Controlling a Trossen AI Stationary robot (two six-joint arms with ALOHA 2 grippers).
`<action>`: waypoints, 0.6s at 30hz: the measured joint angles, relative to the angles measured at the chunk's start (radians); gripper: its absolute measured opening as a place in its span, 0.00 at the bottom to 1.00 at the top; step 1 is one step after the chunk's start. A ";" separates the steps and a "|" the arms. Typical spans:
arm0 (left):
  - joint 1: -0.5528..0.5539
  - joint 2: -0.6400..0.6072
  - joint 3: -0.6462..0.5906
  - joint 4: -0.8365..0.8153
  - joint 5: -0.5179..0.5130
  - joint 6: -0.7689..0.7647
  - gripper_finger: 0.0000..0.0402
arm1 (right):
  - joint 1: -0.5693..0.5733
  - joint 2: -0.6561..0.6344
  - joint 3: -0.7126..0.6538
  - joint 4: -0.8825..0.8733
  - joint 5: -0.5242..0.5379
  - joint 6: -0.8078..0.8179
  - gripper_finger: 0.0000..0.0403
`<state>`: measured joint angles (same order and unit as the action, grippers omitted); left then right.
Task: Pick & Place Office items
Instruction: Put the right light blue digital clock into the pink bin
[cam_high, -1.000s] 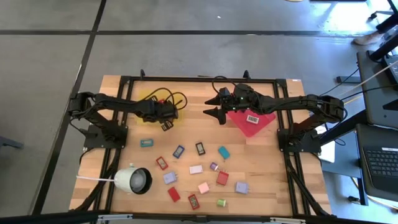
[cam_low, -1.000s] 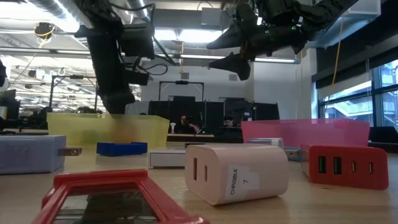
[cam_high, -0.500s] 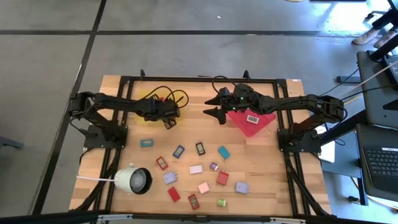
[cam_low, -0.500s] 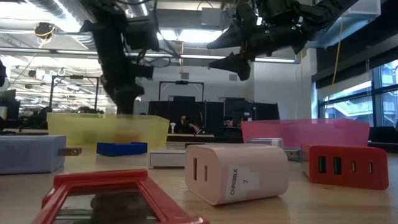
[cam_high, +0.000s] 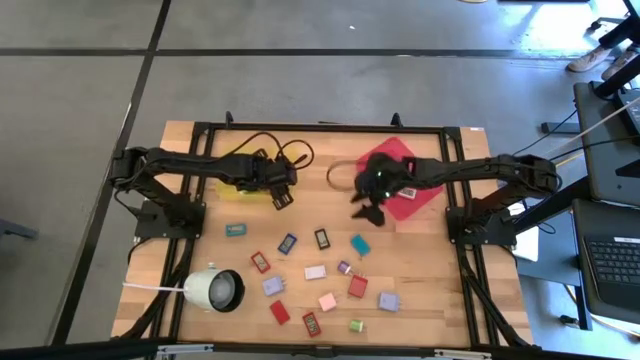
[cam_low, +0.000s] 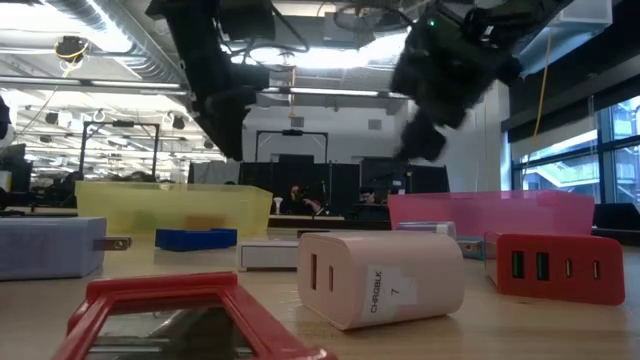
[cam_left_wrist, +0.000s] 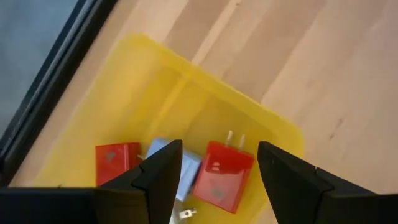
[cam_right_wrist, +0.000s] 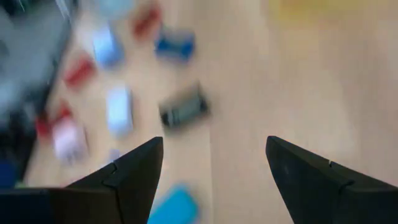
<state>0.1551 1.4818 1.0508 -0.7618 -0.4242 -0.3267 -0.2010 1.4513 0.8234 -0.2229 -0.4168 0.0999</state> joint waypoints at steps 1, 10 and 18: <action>-0.007 0.000 0.000 -0.001 0.000 0.000 0.52 | 0.017 0.000 0.000 -0.059 0.030 -0.016 0.72; -0.031 0.000 0.000 0.001 -0.001 -0.020 0.51 | 0.172 0.000 0.000 -0.208 0.275 0.221 0.72; -0.032 0.000 0.000 0.002 0.000 -0.020 0.52 | 0.340 0.008 -0.001 -0.211 0.468 0.618 0.72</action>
<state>0.1230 1.4818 1.0508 -0.7601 -0.4240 -0.3464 0.1392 1.4593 0.8227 -0.4339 0.0515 0.7182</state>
